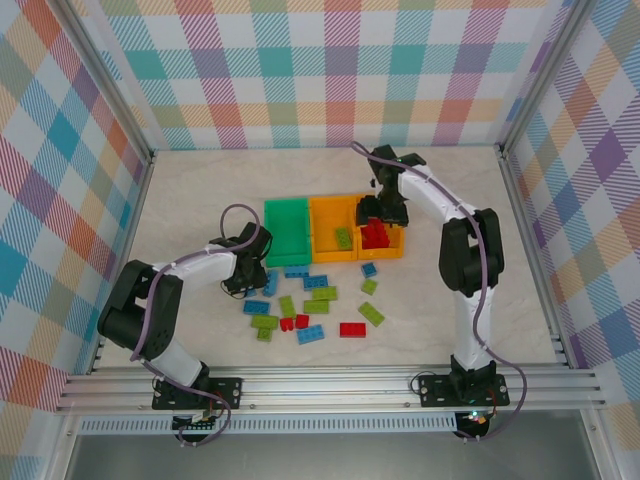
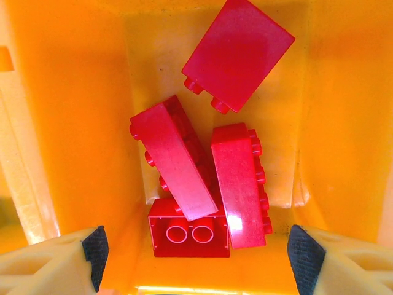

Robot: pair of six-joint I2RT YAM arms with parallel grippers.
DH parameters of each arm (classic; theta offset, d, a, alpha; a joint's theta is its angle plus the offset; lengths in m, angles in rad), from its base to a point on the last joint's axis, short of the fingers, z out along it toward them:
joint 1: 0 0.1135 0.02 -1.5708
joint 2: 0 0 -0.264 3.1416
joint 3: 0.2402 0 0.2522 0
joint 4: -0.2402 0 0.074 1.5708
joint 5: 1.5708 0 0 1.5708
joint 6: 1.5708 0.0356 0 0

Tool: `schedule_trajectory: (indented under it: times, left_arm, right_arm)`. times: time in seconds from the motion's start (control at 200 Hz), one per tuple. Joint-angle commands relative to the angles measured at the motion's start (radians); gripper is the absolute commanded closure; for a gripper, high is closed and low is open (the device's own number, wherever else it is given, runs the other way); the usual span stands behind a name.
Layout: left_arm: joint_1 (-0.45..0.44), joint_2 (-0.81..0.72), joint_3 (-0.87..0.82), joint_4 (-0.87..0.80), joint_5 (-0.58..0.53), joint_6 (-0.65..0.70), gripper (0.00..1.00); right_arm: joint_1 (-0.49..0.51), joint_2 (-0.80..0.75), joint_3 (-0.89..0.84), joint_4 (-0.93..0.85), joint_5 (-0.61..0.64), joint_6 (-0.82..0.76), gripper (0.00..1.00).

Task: Sort the legos into containers by color

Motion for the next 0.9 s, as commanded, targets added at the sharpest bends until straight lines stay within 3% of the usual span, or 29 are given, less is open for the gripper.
schedule_trajectory:
  times: [0.0,0.25,0.465,0.57,0.7,0.895]
  left_arm:
    - [0.013,-0.024,-0.030,-0.037,-0.016,-0.030,0.58]
    - [0.013,-0.094,0.024,-0.090,-0.068,-0.050,0.71]
    - [0.012,-0.204,0.143,-0.109,-0.123,-0.047,0.72]
    - [0.009,-0.221,0.187,-0.052,-0.089,-0.015,0.70]
    - [0.000,-0.159,0.275,-0.010,-0.034,0.036,0.69]
    - [-0.031,0.035,0.437,-0.020,0.030,0.111,0.70]
  right_arm:
    - [-0.015,-0.054,-0.012,-0.003,-0.021,0.013,0.21]
    - [-0.018,-0.093,-0.003,0.013,-0.030,0.018,0.21]
    - [-0.017,-0.124,-0.059,0.018,0.009,-0.009,0.21]
    - [-0.019,-0.160,-0.124,0.046,-0.004,-0.018,0.21]
    - [-0.012,-0.254,-0.271,0.133,-0.054,-0.044,0.24]
    - [0.071,-0.454,-0.565,0.265,-0.028,-0.120,0.23]
